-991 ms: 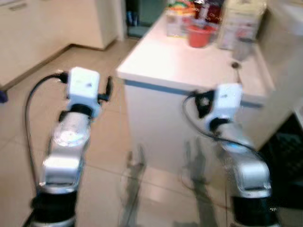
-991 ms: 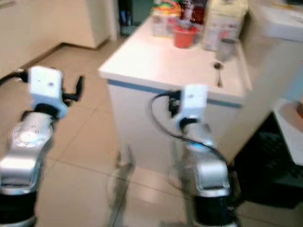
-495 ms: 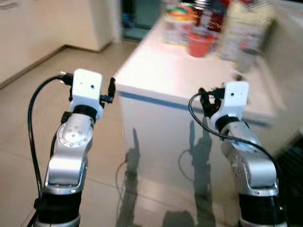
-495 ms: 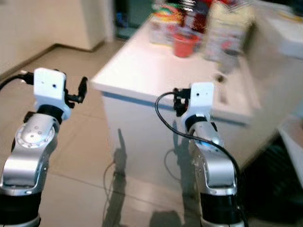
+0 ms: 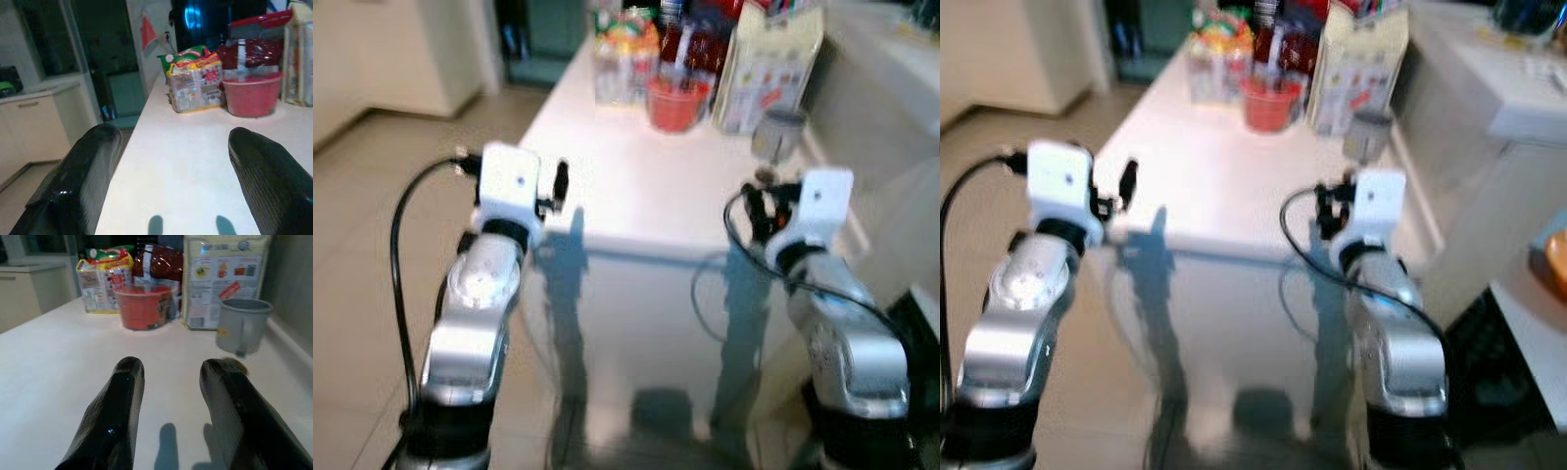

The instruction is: Setting the table

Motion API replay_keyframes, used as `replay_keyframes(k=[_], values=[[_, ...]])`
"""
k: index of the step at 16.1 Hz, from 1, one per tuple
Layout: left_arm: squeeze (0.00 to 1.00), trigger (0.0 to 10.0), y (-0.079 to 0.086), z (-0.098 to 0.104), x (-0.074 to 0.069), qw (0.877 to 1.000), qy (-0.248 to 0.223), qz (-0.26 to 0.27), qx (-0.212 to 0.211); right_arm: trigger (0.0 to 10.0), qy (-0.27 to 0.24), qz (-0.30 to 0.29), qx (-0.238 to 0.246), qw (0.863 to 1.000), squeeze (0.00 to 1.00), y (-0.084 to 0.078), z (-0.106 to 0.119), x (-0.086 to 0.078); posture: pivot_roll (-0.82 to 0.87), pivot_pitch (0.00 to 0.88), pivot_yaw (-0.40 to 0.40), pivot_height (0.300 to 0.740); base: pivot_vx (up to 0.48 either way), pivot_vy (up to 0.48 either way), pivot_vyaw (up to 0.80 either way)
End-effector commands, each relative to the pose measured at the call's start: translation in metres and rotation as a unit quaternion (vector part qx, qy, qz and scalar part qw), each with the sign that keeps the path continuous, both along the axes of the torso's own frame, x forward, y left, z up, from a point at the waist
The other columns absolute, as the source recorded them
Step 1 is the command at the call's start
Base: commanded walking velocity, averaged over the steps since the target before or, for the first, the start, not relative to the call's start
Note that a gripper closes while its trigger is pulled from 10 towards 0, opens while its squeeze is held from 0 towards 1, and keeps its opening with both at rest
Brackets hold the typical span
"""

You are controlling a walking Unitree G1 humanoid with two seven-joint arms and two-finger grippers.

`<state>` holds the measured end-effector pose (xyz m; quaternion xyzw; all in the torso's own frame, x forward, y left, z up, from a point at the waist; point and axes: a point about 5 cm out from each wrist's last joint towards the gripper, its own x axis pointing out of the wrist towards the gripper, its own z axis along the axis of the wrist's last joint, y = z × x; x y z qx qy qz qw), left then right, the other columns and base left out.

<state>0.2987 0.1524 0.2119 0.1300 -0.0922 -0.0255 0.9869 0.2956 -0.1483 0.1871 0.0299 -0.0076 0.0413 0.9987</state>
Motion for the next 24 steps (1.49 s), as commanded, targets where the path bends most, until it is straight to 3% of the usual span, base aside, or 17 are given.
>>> replay_keyframes(k=[1,5,7,8,13,14,18,21,23,24], values=[[0.0,10.0,0.002,-0.001,0.001,1.0,0.0,0.002,0.005,10.0,-0.003,0.006,-0.002,1.0,0.0,0.004,0.004,-0.001,0.02,0.0,-0.052,0.74,0.442,0.0,-0.8],[0.0,10.0,-0.001,0.0,-0.001,1.0,-0.005,-0.021,0.006,10.0,-0.005,-0.007,-0.017,1.0,0.0,0.003,0.007,-0.003,0.01,0.0,-0.047,0.74,0.111,0.0,0.0],[0.0,10.0,-0.005,-0.001,-0.008,0.998,-0.007,-0.059,0.013,10.0,0.005,-0.013,-0.016,1.0,0.0,0.0,0.008,-0.005,0.02,0.0,-0.051,0.74,0.0,0.0,0.0],[0.0,10.0,-0.006,0.0,-0.01,0.997,-0.008,-0.071,0.011,10.0,0.023,-0.014,-0.018,0.999,1.0,-0.001,0.006,-0.005,0.02,0.0,-0.052,0.74,0.0,0.0,0.0],[0.0,10.0,-0.013,-0.002,-0.016,0.989,0.011,-0.144,0.039,10.0,0.089,-0.021,-0.055,0.994,1.0,-0.008,0.0,0.013,0.01,0.0,-0.038,0.74,0.0,0.0,0.0],[0.0,10.0,-0.014,-0.001,-0.014,0.989,0.009,-0.142,0.038,10.0,0.101,-0.016,-0.066,0.993,1.0,-0.006,-0.003,0.03,0.02,0.0,-0.039,0.74,0.0,0.0,0.0],[0.0,10.0,-0.017,0.001,-0.014,0.988,0.009,-0.15,0.041,10.0,0.117,0.001,-0.066,0.991,1.0,0.002,-0.001,0.06,0.03,0.0,-0.042,0.74,0.0,0.0,0.0],[0.0,10.0,-0.01,0.0,-0.013,0.992,0.016,-0.119,0.042,10.0,0.113,0.028,-0.074,0.99,1.0,0.012,0.004,0.072,0.04,0.0,-0.051,0.74,0.0,0.0,0.0],[0.0,10.0,-0.004,0.001,-0.013,0.995,0.018,-0.094,0.032,10.0,0.092,0.045,-0.083,0.991,1.0,0.02,0.009,0.071,0.05,0.0,-0.048,0.74,0.0,0.0,0.0],[0.0,10.0,-0.003,0.0,-0.013,0.996,0.018,-0.089,0.026,10.0,0.089,0.045,-0.084,0.991,0.0,0.021,0.008,0.069,0.05,0.0,-0.045,0.74,0.0,0.0,0.0]])
